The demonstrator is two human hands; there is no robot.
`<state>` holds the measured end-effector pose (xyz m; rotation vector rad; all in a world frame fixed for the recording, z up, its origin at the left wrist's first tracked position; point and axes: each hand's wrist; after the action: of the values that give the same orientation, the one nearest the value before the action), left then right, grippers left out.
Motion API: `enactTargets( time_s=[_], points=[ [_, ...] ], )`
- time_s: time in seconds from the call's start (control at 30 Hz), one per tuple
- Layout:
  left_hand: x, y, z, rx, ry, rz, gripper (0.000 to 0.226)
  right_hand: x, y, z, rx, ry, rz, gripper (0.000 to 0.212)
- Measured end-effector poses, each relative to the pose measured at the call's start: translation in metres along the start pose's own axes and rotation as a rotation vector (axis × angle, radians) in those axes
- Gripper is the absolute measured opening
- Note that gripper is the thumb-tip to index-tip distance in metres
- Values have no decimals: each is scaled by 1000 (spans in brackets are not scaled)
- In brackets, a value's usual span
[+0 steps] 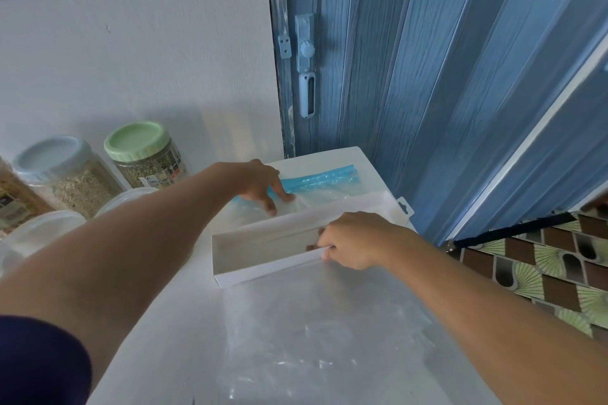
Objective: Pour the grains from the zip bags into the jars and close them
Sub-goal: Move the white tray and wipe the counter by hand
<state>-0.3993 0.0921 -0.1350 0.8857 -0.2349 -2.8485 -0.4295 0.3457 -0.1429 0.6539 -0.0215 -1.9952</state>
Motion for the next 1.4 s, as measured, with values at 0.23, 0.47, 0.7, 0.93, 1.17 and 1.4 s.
enactTargets(
  time_s=[0.23, 0.47, 0.7, 0.93, 1.17, 1.4],
  points=[
    [-4, -7, -13, -42, -20, 46, 61, -4, 3, -3, 23, -24, -15, 18],
    [-3, -8, -14, -103, -36, 72, 78, -20, 5, -14, 44, -3, 2, 19],
    [-14, -21, -20, -149, -115, 111, 80, -20, 1, -25, 55, -76, 4, 20],
    [-29, -31, -34, -198, -111, 155, 68, -23, -3, -25, 106, -55, 17, 56],
    [-22, -29, -32, -264, -81, 157, 70, -23, -2, -24, 118, -53, 63, 43],
    [-19, -28, -38, -335, -85, 150, 74, -25, 7, -26, 43, -79, 34, 24]
  ],
)
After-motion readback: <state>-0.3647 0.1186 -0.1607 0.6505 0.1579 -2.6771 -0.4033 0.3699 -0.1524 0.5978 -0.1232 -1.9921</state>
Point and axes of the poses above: each hand's wrist, its own x-axis towards the middle knuckle, its own z-axis out of the back of the hand, y = z × x, and after that the axes turned 8 degrees about x, right-handed
